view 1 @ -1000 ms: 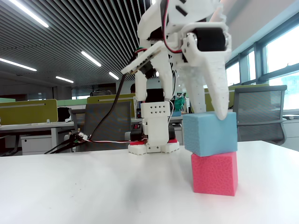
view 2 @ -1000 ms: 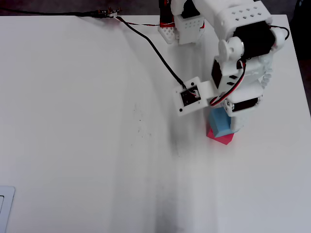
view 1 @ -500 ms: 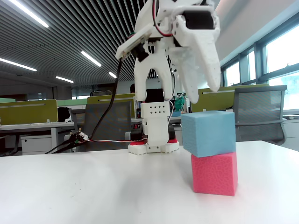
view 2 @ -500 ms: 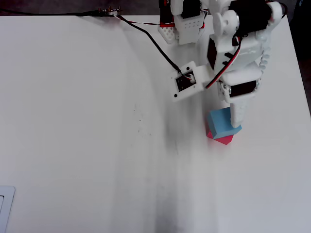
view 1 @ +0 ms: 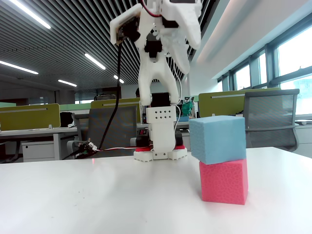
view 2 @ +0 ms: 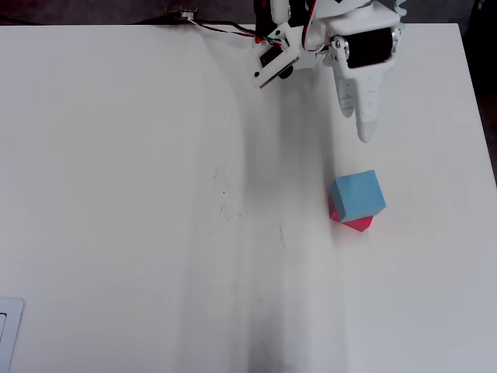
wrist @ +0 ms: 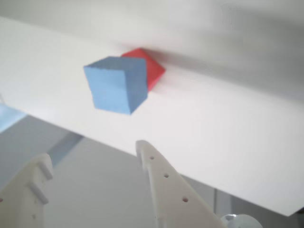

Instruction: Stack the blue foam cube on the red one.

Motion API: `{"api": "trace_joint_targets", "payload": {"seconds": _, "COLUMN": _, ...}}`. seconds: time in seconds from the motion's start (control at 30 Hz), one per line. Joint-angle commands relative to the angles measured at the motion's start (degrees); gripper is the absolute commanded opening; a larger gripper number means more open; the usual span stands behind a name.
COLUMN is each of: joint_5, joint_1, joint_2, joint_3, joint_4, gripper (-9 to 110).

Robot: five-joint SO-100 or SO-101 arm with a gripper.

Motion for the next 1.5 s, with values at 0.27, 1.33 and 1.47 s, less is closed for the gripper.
{"api": "trace_joint_targets", "payload": {"seconds": 0.27, "joint_5": 0.26, "joint_1": -0.35, "joint_2": 35.24, "joint_3": 36.21, "joint_4": -16.96, "gripper": 15}}
{"api": "trace_joint_targets", "payload": {"seconds": 1.33, "joint_5": 0.26, "joint_1": -7.03, "joint_2": 61.7, "joint_3": 73.39, "joint_4": -36.04, "gripper": 14}}
{"api": "trace_joint_targets", "payload": {"seconds": 1.47, "joint_5": 0.26, "joint_1": -7.03, "joint_2": 61.7, "joint_3": 73.39, "joint_4": -35.95, "gripper": 14}}
